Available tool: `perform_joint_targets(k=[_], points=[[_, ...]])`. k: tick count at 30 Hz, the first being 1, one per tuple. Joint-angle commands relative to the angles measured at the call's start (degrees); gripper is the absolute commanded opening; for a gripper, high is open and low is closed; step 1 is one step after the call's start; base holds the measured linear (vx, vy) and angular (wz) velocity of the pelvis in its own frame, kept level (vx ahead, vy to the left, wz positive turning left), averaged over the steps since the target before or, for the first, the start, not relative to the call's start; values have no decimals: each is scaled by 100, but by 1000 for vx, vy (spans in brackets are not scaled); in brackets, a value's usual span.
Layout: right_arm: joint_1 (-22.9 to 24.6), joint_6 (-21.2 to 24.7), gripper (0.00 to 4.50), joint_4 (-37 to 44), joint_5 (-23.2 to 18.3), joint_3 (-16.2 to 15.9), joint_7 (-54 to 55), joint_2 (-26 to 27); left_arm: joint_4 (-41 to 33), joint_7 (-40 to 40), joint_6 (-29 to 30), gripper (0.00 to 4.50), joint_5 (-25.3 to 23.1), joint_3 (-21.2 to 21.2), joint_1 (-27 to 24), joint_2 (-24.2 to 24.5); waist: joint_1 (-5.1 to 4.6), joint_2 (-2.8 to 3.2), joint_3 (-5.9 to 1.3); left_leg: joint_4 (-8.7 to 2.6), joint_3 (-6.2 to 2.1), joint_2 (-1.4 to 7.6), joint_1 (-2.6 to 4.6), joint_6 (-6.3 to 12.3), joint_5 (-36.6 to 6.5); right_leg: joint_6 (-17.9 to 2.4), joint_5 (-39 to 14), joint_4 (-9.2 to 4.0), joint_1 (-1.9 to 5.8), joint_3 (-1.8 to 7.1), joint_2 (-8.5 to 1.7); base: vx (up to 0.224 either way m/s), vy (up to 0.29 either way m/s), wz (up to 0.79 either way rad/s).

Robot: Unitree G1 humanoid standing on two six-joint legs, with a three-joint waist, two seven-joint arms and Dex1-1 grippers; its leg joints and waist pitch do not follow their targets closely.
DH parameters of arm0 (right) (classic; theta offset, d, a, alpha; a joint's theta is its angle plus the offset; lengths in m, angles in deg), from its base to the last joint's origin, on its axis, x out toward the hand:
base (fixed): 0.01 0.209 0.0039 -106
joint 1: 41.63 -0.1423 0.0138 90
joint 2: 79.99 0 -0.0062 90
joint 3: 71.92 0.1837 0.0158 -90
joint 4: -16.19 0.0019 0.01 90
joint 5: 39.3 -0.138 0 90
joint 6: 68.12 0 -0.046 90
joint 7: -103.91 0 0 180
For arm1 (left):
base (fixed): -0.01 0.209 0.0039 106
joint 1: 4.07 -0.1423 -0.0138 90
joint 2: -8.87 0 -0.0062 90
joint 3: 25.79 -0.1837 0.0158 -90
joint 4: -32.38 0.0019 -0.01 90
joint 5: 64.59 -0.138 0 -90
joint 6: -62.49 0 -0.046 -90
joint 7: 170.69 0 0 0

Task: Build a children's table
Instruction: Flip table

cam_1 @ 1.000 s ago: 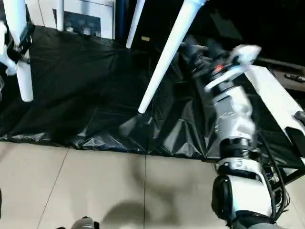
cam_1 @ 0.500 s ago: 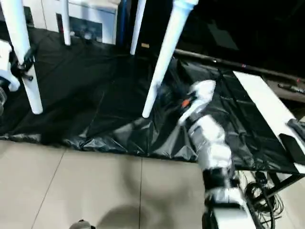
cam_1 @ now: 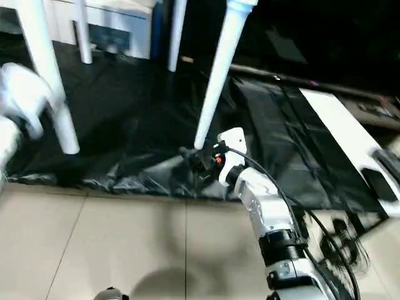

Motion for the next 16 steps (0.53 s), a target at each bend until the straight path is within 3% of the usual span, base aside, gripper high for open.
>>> perform_joint_targets(k=[1, 2, 3, 4, 5, 6, 7, 8, 9, 10, 11, 12, 13, 14, 15, 16], points=[[186, 115, 450, 355, 18, 40, 96, -170, -512, -52, 8, 331, 88, 41, -246, -6, 135, 339, -258, -1196, 255, 213, 48, -1074, -5012, -585, -1588, 217, 170, 40, 39, -87, -11, 9], [309, 125, 450, 543, -17, 65, 123, -167, -921, -66, 64, 331, 234, 179, -542, 7, 59, 120, -311, -503, 173, 92, 502, -1012, -4218, -453, -2910, -506, -266, 231, -342, -40, -71, 17], [309, 125, 450, 543, -17, 65, 123, -167, -921, -66, 64, 331, 234, 179, -542, 7, 0, 6, -180, 642, -89, 6, 995, -426, -2919, -175, -4802, -1376, -642, 358, -985, 0, 0, 0], [397, 150, 450, 680, -36, 78, 137, -160, -1233, -127, 180, 331, 401, 263, -765, -15, -84, 3, -113, 642, -248, -24, 668, -245, -1958, -141, -5062, -1248, -328, 375, -1077, 0, 0, 0], [405, 152, 450, 692, -38, 79, 138, -159, -1262, -133, 190, 331, 416, 271, -786, -17, -34, 114, -93, 460, -355, 24, 420, -237, -1536, -174, -4973, -1091, 15, 278, -1055, -12, 70, -40], [597, 200, 450, 947, -44, 75, 174, -155, -1910, -82, 385, 331, 640, 432, -1253, -125, -21, 356, -114, -213, -364, 219, 335, -551, -2843, -75, -3830, -725, 180, -157, -456, -6, 61, -24], [763, 227, 450, 1145, -35, 66, 222, -148, -2444, 22, 564, 331, 795, 547, -1638, -263, -107, 535, -182, -704, -446, 481, 237, -796, -4898, -404, -1382, -38, 361, -274, -133, -6, 61, -24], [980, 233, 450, 1369, 3, 53, 305, -138, -3103, 274, 683, 331, 888, 669, -2125, -506, 122, 609, -56, -1015, -206, 443, -88, -695, -5823, -587, 86, 498, 471, -355, 37, -96, 19, 2], [1128, 231, 450, 1489, 35, 48, 380, -126, -3506, 470, 815, 331, 948, 708, -2440, -734, 154, 554, 17, -1165, -78, 423, -162, -660, -6021, -551, -36, 658, 478, -314, 96, -66, -19, 2], [1209, 222, 450, 1534, 56, 52, 436, -111, -3706, 601, 959, 331, 961, 700, -2604, -887, 150, 70, -189, -643, 1, 267, 238, -766, -4468, -116, -2907, 296, 297, 293, -263, -66, -19, 2], [1292, 258, 450, 1569, 88, 80, 558, -85, -3892, 741, 1096, 331, 904, 626, -2768, -1043, 167, -21, -148, 81, -150, 176, 595, -671, -3395, -209, -4486, -517, -229, 412, -739, 21, -107, -1], [1374, 314, 450, 1604, 118, 106, 679, -60, -4064, 871, 1220, 331, 765, 546, -2929, -1205, 138, 24, -119, 524, -335, 68, 371, -134, -1185, -276, -5197, -854, -44, 674, -1037, 20, -108, -8], [1426, 349, 450, 1620, 134, 120, 746, -48, -4159, 973, 1289, 331, 620, 476, -3028, -1304, 206, 81, -129, 370, -327, 112, 238, -104, -691, -330, -4854, -794, 150, 642, -959, 20, -108, -8], [1464, 379, 450, 1633, 145, 129, 791, -39, -4223, 1049, 1335, 331, 499, 420, -3099, -1376, 267, 212, -131, -64, -268, 213, 230, -349, -967, -420, -3758, -577, 134, 361, -545, -2, -56, -3], [1556, 439, 450, 1682, 203, 131, 918, -19, -4256, 1150, 1257, 331, 376, 332, -3238, -1477, 192, 273, -174, -232, -255, 291, 339, -547, -1981, -464, -2832, -426, 36, 310, -344, 0, 0, 0], [1632, 455, 450, 1717, 255, 124, 1015, 3, -4214, 1290, 1147, 331, 379, 319, -3312, -1619, 191, 315, -162, -286, -235, 305, 357, -631, -2320, -484, -2579, -429, 35, 308, -299, 0, 0, 0]])
